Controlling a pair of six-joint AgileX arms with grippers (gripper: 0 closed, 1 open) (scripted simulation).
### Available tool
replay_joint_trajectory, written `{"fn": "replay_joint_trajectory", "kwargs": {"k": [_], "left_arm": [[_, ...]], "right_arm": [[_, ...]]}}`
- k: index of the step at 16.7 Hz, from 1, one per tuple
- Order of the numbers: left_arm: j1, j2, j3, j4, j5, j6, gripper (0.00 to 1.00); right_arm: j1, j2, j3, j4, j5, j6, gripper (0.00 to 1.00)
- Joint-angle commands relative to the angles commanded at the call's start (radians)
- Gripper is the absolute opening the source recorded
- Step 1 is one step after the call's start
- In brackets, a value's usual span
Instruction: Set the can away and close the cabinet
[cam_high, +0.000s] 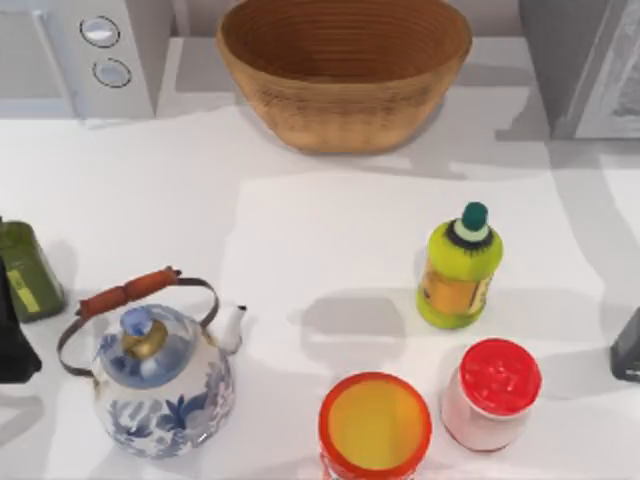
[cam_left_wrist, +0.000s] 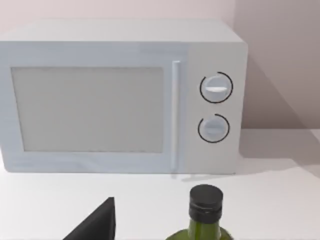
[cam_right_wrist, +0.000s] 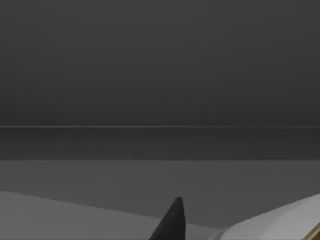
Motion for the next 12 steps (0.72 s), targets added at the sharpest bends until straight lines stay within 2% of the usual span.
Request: {"fn": "replay_joint_trajectory", "kwargs": {"k": [12], "left_arm": [[0.0, 0.0, 0.0, 0.0, 0.0, 0.0, 1.0]], "right_arm": [[-0.006, 0.126, 0.143, -0.045, 0.008, 0.0, 0.0]]}}
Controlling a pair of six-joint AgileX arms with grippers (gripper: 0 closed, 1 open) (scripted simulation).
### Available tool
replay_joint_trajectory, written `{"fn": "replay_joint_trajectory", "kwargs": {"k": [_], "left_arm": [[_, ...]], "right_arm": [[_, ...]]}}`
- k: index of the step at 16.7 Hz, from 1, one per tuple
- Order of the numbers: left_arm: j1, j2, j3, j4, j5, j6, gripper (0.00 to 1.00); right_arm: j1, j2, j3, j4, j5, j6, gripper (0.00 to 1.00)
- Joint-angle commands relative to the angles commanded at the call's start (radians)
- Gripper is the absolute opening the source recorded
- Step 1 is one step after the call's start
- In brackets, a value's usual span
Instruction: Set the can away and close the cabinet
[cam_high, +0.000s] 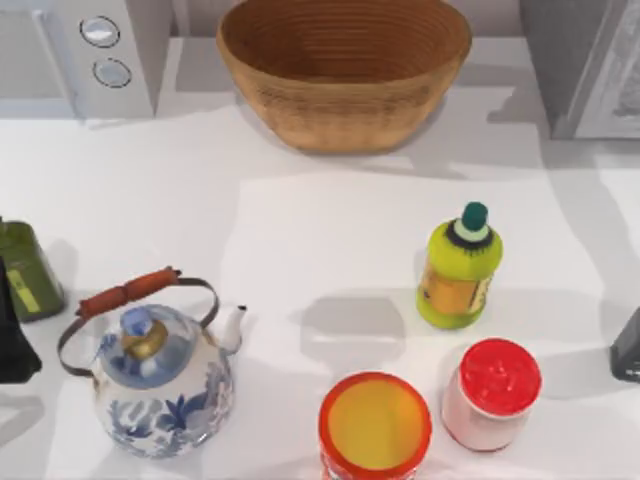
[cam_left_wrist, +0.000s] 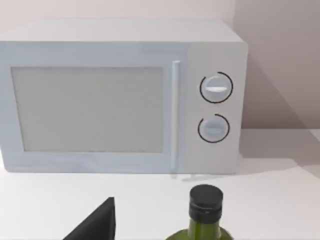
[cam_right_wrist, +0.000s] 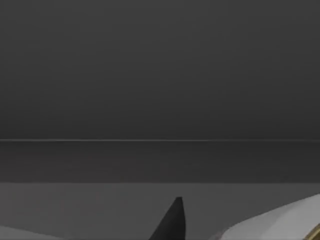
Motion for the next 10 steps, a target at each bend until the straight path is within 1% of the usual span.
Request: {"fn": "replay_joint_trajectory", "kwargs": {"k": [4, 10], "left_arm": [[0.0, 0.0, 0.0, 0.0, 0.0, 0.0, 1.0], [0.0, 0.0, 0.0, 0.0, 0.0, 0.0, 1.0]], "right_arm": [[-0.02, 0.211, 0.236, -0.078, -0.01, -0.012, 0.0], [-0.057, 0.545, 0.749, -0.187, -0.046, -0.009, 0.0]]}}
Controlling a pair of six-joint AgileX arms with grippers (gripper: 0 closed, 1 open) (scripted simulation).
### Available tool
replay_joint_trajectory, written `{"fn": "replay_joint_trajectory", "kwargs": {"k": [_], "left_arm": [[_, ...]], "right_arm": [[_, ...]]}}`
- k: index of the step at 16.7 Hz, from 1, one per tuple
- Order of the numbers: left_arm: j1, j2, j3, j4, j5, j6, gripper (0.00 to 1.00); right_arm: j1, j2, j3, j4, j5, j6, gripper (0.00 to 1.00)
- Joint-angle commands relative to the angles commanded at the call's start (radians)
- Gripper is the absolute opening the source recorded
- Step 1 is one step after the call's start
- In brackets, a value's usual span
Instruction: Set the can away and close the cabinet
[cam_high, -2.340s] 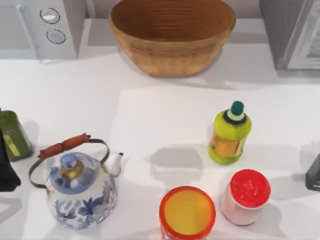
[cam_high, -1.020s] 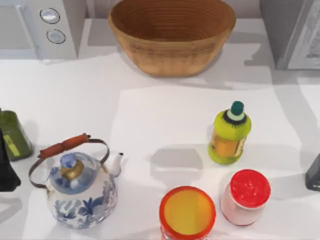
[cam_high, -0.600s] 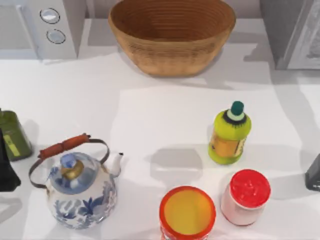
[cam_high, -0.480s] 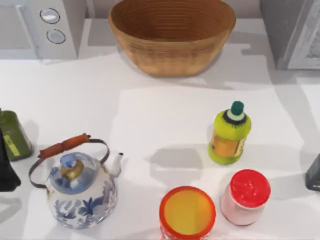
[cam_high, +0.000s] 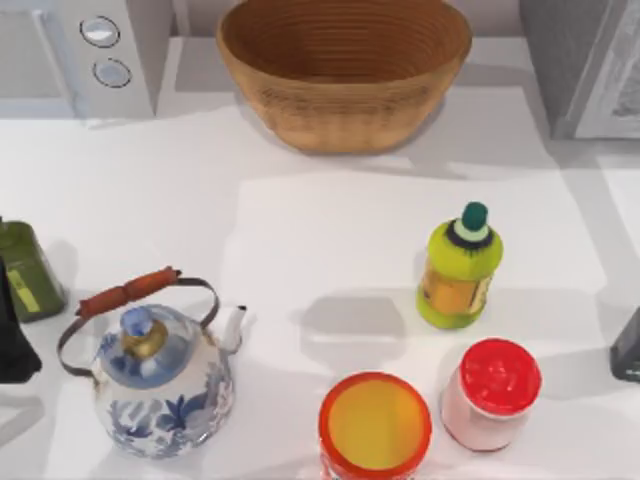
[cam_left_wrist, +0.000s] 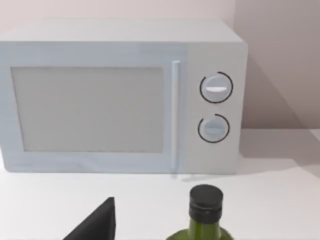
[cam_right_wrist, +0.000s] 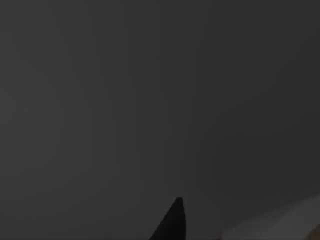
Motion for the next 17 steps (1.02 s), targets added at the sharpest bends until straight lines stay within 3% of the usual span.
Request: {"fn": "replay_joint_trajectory", "kwargs": {"k": [4, 10, 17], "left_arm": [[0.0, 0.0, 0.0, 0.0, 0.0, 0.0, 1.0], [0.0, 0.0, 0.0, 0.0, 0.0, 0.0, 1.0], [0.0, 0.0, 0.0, 0.0, 0.0, 0.0, 1.0]], "right_arm": [[-0.012, 0.128, 0.175, -0.037, -0.022, 0.011, 0.0], [-0.013, 0.149, 0.2, -0.043, -0.027, 0.013, 0.0], [-0.013, 0.149, 0.2, -0.043, -0.027, 0.013, 0.53]]}}
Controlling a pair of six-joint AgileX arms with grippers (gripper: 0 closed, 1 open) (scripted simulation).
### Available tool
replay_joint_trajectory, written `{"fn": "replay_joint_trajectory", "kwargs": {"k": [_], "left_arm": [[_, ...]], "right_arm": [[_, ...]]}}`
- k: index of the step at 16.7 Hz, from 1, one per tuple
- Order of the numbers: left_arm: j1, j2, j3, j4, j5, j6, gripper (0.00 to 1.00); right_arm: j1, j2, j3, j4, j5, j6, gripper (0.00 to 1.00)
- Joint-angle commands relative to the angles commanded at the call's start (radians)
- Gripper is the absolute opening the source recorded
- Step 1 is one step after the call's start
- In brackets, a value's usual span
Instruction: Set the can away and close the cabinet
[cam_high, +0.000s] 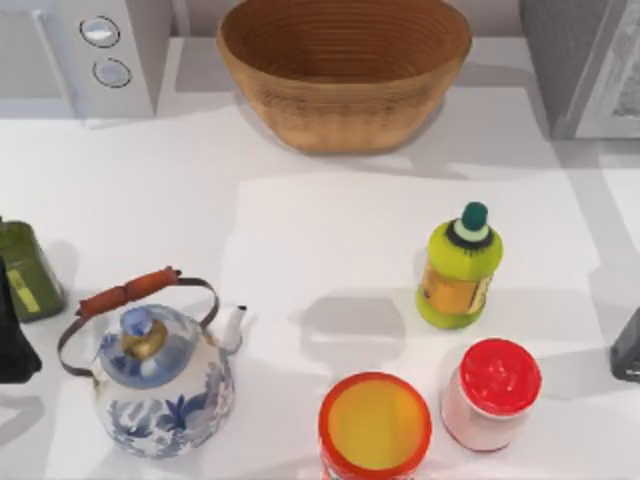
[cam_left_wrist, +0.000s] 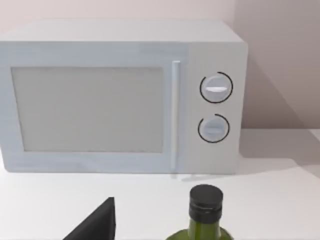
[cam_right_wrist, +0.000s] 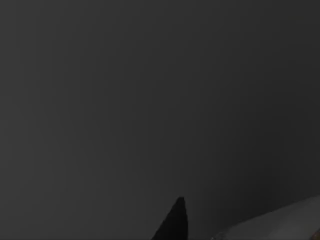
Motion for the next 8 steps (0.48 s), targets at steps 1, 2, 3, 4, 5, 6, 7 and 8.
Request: {"fn": "replay_joint_trajectory", "kwargs": {"k": [1, 2, 3, 4, 5, 6, 7, 8], "left_arm": [[0.0, 0.0, 0.0, 0.0, 0.0, 0.0, 1.0], [0.0, 0.0, 0.0, 0.0, 0.0, 0.0, 1.0], [0.0, 0.0, 0.0, 0.0, 0.0, 0.0, 1.0], [0.0, 0.0, 0.0, 0.0, 0.0, 0.0, 1.0], [0.0, 0.0, 0.0, 0.0, 0.0, 0.0, 1.0], [0.0, 0.0, 0.0, 0.0, 0.0, 0.0, 1.0], [0.0, 0.0, 0.0, 0.0, 0.0, 0.0, 1.0], [0.0, 0.0, 0.0, 0.0, 0.0, 0.0, 1.0]], "right_arm": [[0.0, 0.0, 0.0, 0.0, 0.0, 0.0, 0.6], [0.0, 0.0, 0.0, 0.0, 0.0, 0.0, 0.68], [0.0, 0.0, 0.0, 0.0, 0.0, 0.0, 0.75], [0.0, 0.0, 0.0, 0.0, 0.0, 0.0, 0.83], [0.0, 0.0, 0.0, 0.0, 0.0, 0.0, 0.9], [0.0, 0.0, 0.0, 0.0, 0.0, 0.0, 0.98], [0.0, 0.0, 0.0, 0.0, 0.0, 0.0, 1.0], [0.0, 0.0, 0.0, 0.0, 0.0, 0.0, 1.0]]}}
